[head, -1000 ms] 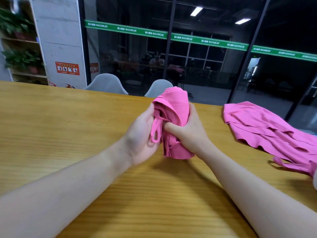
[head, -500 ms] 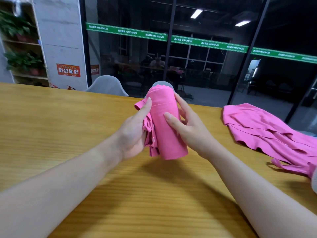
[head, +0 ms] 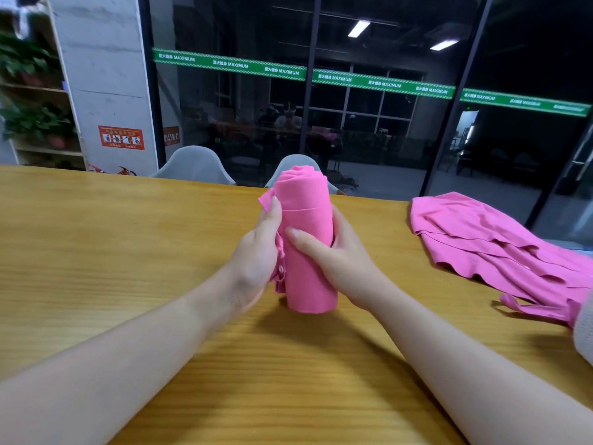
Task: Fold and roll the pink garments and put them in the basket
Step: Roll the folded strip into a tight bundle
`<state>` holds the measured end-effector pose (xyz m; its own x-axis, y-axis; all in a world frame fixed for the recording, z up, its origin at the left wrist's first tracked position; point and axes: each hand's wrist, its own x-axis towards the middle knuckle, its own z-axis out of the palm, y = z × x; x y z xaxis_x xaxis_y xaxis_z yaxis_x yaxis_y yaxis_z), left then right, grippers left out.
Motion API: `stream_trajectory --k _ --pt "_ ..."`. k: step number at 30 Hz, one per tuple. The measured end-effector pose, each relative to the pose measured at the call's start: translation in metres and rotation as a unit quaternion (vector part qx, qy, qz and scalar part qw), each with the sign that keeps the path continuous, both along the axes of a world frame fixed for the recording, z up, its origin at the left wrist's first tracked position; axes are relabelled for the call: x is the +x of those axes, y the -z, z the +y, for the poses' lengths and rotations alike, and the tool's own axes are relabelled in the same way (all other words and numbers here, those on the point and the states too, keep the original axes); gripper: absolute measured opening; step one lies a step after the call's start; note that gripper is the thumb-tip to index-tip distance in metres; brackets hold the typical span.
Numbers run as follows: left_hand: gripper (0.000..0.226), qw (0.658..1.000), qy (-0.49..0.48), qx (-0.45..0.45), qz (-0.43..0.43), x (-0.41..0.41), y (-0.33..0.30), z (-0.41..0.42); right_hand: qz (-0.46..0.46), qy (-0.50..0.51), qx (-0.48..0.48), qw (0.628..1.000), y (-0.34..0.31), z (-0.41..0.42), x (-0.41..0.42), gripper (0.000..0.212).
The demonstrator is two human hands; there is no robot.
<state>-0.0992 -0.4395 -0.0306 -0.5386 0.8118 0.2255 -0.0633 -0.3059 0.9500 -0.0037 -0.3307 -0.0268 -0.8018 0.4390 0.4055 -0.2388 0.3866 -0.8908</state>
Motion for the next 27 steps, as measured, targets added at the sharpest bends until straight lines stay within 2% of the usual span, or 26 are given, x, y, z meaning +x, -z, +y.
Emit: stream_trajectory --k 2,7,8,10,12,16,20,23,26,27 --pt "0.061 1.0 -0.01 0.008 0.001 0.0 0.002 0.003 0.012 0.045 0.075 0.996 0.003 -0.001 -0.002 0.053" --pt "0.062 0.999 -0.012 0.028 -0.013 0.001 0.005 0.005 -0.032 0.068 0.14 0.987 0.002 -0.001 -0.003 0.064" --pt "0.066 1.0 -0.002 0.022 -0.017 0.001 0.005 0.004 -0.047 0.052 0.132 0.989 -0.002 -0.001 0.0 0.061" --pt "0.071 1.0 0.0 0.012 -0.019 -0.001 0.002 0.002 -0.049 -0.015 0.058 0.997 -0.011 -0.001 0.004 0.044" --pt "0.072 1.0 -0.014 0.018 -0.01 -0.003 -0.003 0.0 -0.032 -0.075 -0.005 0.997 -0.016 -0.003 0.007 0.043" --pt "0.064 0.999 -0.023 0.028 -0.013 -0.004 -0.004 -0.003 -0.022 -0.058 0.023 0.998 -0.007 -0.003 0.004 0.063" --pt "0.063 0.999 -0.031 0.029 0.034 -0.007 0.0 -0.002 -0.017 -0.057 -0.023 0.998 -0.004 -0.003 0.002 0.059" --pt "0.067 0.997 -0.039 -0.005 0.073 -0.012 0.003 0.001 -0.025 -0.064 -0.043 0.997 -0.006 0.003 0.002 0.056" --pt "0.045 0.988 -0.048 -0.014 0.143 -0.011 0.003 0.002 -0.023 -0.061 -0.047 0.997 -0.007 0.011 0.003 0.055" --pt "0.045 0.985 -0.048 -0.01 0.165 -0.008 0.001 0.0 -0.018 -0.055 -0.053 0.997 -0.008 0.013 0.004 0.055"
